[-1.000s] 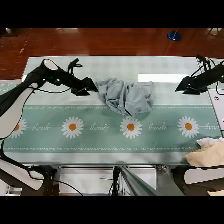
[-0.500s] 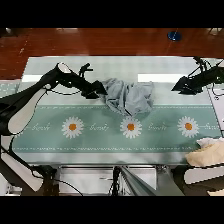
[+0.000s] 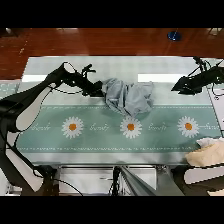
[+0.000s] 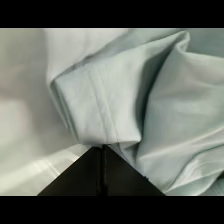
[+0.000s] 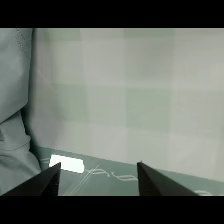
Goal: Fold the shirts.
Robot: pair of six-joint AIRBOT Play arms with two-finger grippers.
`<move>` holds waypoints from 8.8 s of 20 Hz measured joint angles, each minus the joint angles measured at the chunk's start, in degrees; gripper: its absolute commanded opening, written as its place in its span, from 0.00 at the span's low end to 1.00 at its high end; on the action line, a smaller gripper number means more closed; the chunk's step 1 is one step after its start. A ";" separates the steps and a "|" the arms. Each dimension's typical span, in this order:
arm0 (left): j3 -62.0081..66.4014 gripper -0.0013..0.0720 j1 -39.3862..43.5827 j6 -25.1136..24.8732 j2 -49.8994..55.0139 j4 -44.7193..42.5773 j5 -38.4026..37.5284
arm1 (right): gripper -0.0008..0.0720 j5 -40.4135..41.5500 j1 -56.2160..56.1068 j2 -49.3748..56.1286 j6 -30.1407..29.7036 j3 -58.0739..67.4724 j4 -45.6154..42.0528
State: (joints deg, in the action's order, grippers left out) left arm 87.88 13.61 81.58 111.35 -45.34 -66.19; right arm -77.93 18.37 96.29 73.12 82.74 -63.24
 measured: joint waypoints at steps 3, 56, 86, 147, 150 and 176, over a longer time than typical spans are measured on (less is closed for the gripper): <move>0.13 0.05 -1.16 -1.29 -1.27 0.28 -1.36 | 0.75 0.13 0.00 0.00 -0.35 0.00 0.70; 0.22 0.05 -14.73 -12.92 -77.26 -7.32 4.61 | 0.04 31.89 -12.79 -60.72 4.33 0.96 17.84; -40.85 0.05 -11.56 -14.82 -45.75 -8.48 46.66 | 0.04 42.84 -21.97 -12.68 9.27 0.94 -6.86; -43.10 0.05 0.55 -9.77 -26.03 1.68 -5.49 | 0.04 33.11 -22.03 -14.60 9.16 0.94 -12.81; -41.68 0.06 3.39 -11.87 -28.06 5.99 -9.62 | 0.04 35.26 -22.03 -16.74 9.09 0.94 -7.58; -12.72 0.61 28.04 -16.79 -16.06 23.52 -4.98 | 0.52 45.77 -33.97 -18.27 -13.62 0.94 36.35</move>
State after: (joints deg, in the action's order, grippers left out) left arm 75.16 41.65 64.79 95.29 -21.82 -71.18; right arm -32.16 -15.59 78.02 59.51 83.68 -26.89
